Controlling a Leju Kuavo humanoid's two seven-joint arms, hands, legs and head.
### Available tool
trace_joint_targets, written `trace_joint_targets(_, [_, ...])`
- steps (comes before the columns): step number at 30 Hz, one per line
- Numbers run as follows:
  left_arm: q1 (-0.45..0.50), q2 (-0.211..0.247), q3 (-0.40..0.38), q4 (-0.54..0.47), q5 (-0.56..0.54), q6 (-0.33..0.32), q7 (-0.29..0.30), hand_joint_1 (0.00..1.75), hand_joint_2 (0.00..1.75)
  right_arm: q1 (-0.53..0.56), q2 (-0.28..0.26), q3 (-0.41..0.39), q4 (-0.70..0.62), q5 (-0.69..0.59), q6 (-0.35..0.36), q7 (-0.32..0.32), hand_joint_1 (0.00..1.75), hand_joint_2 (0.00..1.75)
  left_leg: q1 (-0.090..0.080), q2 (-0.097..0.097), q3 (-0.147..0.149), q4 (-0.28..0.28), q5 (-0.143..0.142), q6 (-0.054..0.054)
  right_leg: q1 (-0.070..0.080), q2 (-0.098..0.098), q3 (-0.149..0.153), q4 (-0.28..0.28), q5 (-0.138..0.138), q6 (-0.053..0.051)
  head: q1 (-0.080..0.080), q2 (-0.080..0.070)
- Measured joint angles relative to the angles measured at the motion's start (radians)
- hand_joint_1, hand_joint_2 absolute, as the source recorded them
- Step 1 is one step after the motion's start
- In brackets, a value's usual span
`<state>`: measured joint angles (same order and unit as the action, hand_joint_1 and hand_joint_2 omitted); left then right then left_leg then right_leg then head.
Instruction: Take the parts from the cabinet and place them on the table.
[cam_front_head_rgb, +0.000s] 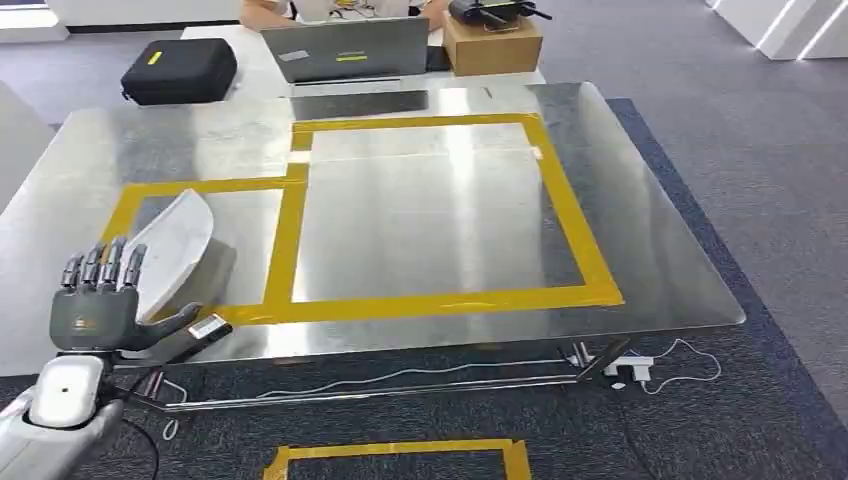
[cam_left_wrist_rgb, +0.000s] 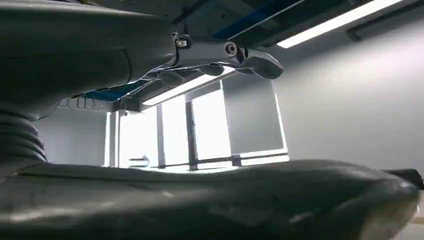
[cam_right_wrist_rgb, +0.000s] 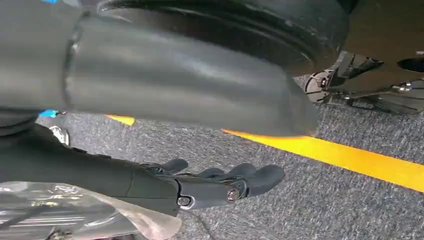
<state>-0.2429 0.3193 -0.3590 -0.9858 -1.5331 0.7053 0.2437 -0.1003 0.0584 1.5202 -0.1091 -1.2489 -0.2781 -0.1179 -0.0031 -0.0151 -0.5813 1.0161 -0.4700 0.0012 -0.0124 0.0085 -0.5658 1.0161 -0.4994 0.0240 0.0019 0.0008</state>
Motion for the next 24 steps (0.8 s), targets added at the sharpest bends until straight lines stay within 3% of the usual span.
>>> trace_joint_targets(4, [0.003,0.013,-0.027,-0.050,0.000,0.000,0.034,0.00,0.00,0.000,0.000,0.000,0.000,-0.003,-0.001,0.000,0.00,0.00,0.000,0.000,0.000,0.000,0.000,0.000,0.000,0.000,0.000,0.000,0.000,0.000,0.000,0.000])
trace_joint_targets(18, [0.008,0.030,-0.065,-0.090,0.000,0.000,0.036,0.00,0.00,0.001,0.000,0.000,0.000,-0.005,-0.001,0.000,0.00,0.00,0.000,0.000,0.000,0.000,0.000,0.000,0.000,0.000,0.000,0.000,0.000,0.000,0.000,0.000])
trace_joint_targets(19, [0.008,0.031,-0.066,-0.091,0.000,0.000,0.036,0.00,0.00,0.001,0.000,0.000,0.000,-0.005,-0.001,0.000,0.00,0.00,-0.002,0.000,-0.002,0.008,-0.005,0.004,-0.007,0.000,0.001,-0.006,0.003,0.005,0.000,0.000])
trace_joint_targets(22, [0.011,0.044,-0.068,-0.107,0.000,0.000,0.053,0.00,0.00,0.001,0.001,0.000,-0.001,-0.009,-0.002,0.000,0.00,0.00,-0.006,0.000,0.003,-0.005,0.009,0.031,-0.005,0.000,0.009,-0.018,0.015,0.021,0.000,0.000])
trace_joint_targets(23, [0.012,0.045,-0.068,-0.117,0.000,0.000,0.056,0.00,0.00,0.001,0.001,0.000,-0.001,-0.011,-0.002,0.001,0.00,0.00,0.010,0.004,0.018,-0.040,0.027,0.031,-0.003,-0.001,0.007,-0.017,0.004,0.020,-0.001,0.000])
trace_joint_targets(24, [0.012,0.045,-0.068,-0.126,0.000,0.000,0.056,0.00,0.00,0.001,0.001,0.000,-0.001,-0.013,-0.003,0.003,0.00,0.00,0.008,0.007,0.022,-0.053,0.034,0.034,0.000,-0.002,-0.003,0.002,-0.021,0.023,0.003,0.000])
